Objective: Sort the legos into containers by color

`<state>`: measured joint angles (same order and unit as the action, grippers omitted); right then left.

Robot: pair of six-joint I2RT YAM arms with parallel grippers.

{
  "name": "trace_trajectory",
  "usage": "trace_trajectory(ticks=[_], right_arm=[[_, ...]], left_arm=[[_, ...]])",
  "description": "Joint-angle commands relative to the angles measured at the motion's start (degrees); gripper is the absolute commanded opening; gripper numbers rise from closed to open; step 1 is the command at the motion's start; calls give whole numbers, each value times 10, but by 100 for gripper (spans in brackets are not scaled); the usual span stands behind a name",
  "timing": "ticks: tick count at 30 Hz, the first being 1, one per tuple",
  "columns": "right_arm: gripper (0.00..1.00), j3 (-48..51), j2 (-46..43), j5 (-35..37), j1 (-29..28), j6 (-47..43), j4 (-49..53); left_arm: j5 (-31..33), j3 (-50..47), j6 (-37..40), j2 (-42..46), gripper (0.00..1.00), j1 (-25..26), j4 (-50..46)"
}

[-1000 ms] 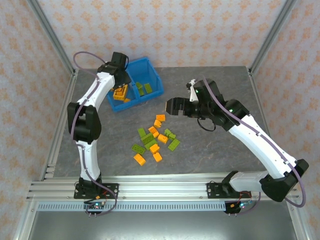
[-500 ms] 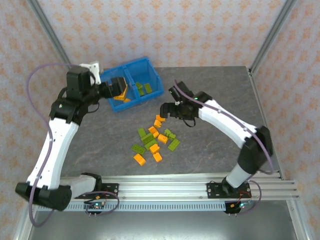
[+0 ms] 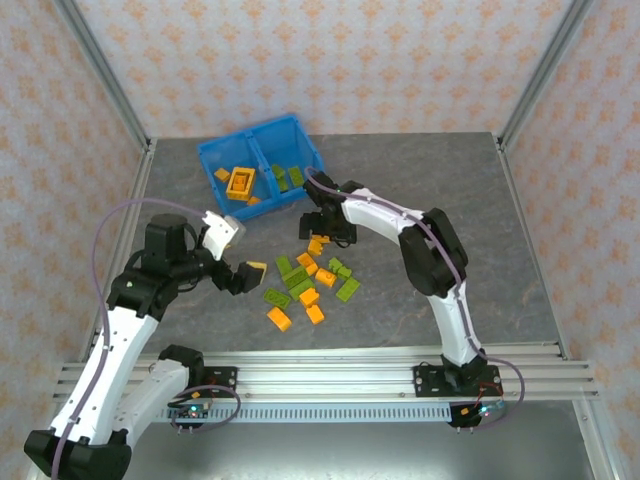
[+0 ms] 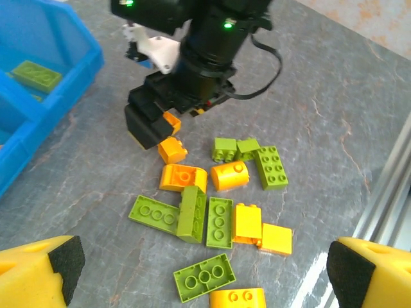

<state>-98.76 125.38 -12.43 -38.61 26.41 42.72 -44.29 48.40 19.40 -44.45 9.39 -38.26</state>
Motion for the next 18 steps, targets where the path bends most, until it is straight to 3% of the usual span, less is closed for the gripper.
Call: trace_trajectory(ticks=[1, 5, 11, 18], right_arm=[[92, -38, 26, 11, -4, 1, -2], [67, -62, 53, 32, -4, 1, 15], [41, -84, 42, 30, -3, -2, 27], [36, -121, -37, 37, -3, -4, 4]], left_arm=[[-52, -16, 41, -6, 100, 5, 30], [-68, -10, 60, -24, 100, 4, 23], [-93, -9, 75, -36, 100, 5, 16], [-65, -23, 63, -3, 100, 4, 52]])
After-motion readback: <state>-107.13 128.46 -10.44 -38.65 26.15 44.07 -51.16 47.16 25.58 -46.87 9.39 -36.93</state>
